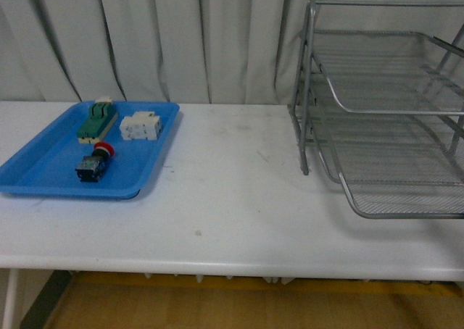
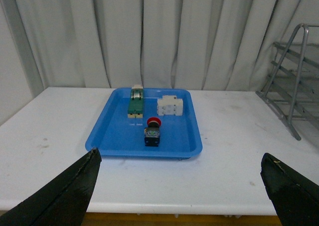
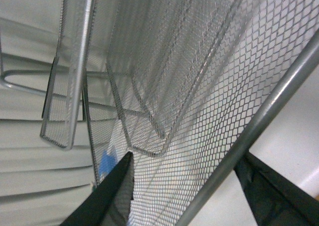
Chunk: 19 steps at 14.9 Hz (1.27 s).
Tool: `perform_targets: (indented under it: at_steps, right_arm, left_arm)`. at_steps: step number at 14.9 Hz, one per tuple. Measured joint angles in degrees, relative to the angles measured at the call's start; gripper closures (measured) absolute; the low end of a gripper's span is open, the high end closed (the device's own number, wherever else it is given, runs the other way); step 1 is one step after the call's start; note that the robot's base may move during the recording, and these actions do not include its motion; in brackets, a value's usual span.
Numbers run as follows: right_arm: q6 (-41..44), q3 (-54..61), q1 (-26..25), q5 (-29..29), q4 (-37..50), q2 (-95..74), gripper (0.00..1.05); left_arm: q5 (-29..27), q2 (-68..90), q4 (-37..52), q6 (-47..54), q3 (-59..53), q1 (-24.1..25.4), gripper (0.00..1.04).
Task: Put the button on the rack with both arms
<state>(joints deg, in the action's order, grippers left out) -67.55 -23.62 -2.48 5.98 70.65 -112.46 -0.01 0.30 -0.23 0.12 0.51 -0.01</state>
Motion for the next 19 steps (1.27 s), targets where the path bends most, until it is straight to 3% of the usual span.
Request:
perform_targets:
  at_steps: [2,5,7,9,10,13,14,17,19]
  right_arm:
    - [9.03,5.79,-1.42,2.62,-10.62,12.28,0.17]
    - [15.52,8.96,-1.66,2.34,-21.7,22.27,0.04]
    - [34.12,14.69,0.96,-4.85,-5.6,25.68,0.22]
    - [55.76,20.28,2.8,-5.53,2.54,30.1,0.48]
    - [60.7,20.28,2.45,-5.99,3.19,34.95,0.59]
    - [66.16,23.02,2.47,-5.99,-8.24,46.88,0.97]
    - [66.73,23.02,2.47,-5.99,-11.3,51.82,1.02]
    - [67.17,22.97,2.47,-6.01,-27.58,66.82,1.03]
    - [67.19,22.97,2.47,-5.99,-33.83,75.14,1.03]
  left_arm:
    - [0.0,0.0,0.02,0.0,0.0,0.0,0.07]
    - [0.0,0.0,0.02,0.0,0.0,0.0,0.07]
    - [0.02,0.0,0.04,0.0,0.0,0.0,0.07]
    - [-0.02,0.0,0.0,0.0,0.0,0.0,0.07]
    - [0.0,0.0,0.0,0.0,0.0,0.0,0.07]
    - [0.0,0.0,0.02,0.0,0.0,0.0,0.07]
    - [0.0,0.0,0.02,0.0,0.0,0.0,0.07]
    - [-0.02,0.0,0.02,0.0,0.0,0.0,0.07]
    - [0.0,0.0,0.02,0.0,0.0,0.0,0.07]
